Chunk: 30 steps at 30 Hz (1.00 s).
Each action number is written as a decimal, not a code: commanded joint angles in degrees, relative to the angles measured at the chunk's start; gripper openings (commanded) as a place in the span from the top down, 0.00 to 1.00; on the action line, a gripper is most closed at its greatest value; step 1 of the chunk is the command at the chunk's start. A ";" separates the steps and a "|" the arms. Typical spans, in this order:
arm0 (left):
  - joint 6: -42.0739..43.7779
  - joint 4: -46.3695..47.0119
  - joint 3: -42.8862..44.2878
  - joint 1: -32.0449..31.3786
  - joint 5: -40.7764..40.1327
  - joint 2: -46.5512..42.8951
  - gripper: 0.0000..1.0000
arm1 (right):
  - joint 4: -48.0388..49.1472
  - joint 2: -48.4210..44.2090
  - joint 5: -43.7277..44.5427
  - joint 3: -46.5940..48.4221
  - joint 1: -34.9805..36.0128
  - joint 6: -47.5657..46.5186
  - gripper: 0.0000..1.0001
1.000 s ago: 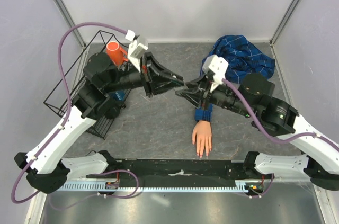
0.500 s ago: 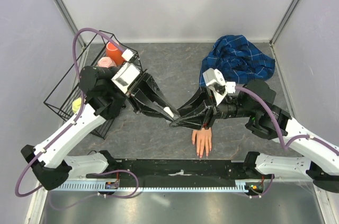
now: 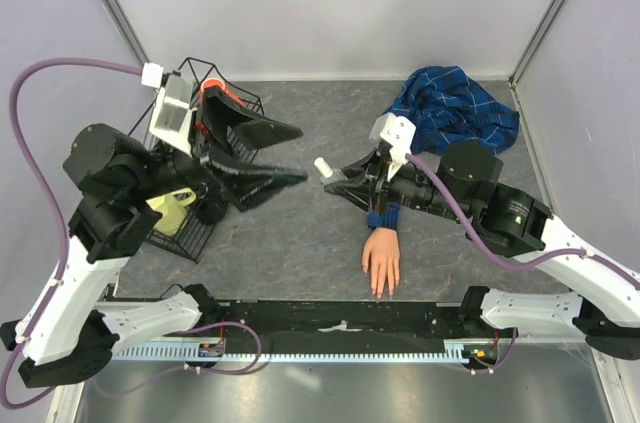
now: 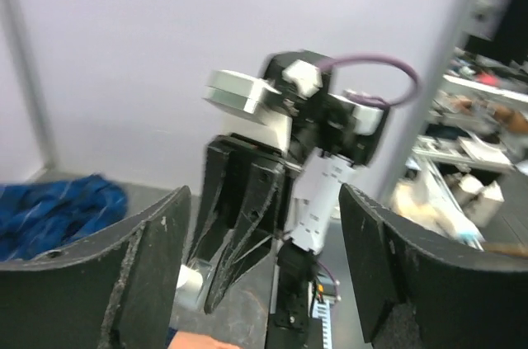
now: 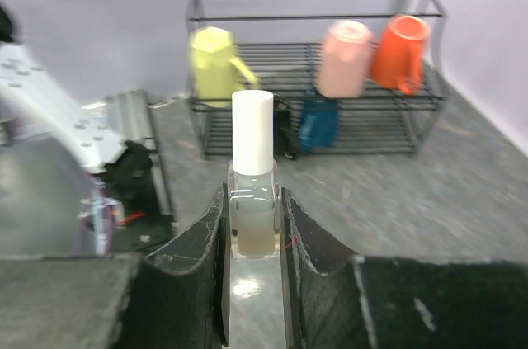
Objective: Paint the nails
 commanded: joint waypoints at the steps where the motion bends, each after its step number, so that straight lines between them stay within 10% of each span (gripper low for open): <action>1: -2.36 -15.11 5.85 -0.12 -15.92 4.74 0.25 | -1.20 1.11 11.47 4.57 -0.28 -5.14 1.00; 18: -8.07 -17.06 8.76 -0.12 -11.36 12.83 0.58 | 0.30 -0.03 16.93 4.58 -0.28 -5.67 1.00; 30: -7.72 -16.97 7.18 -0.20 -9.34 13.18 0.54 | 1.44 -0.38 16.58 4.49 -0.28 -5.32 1.00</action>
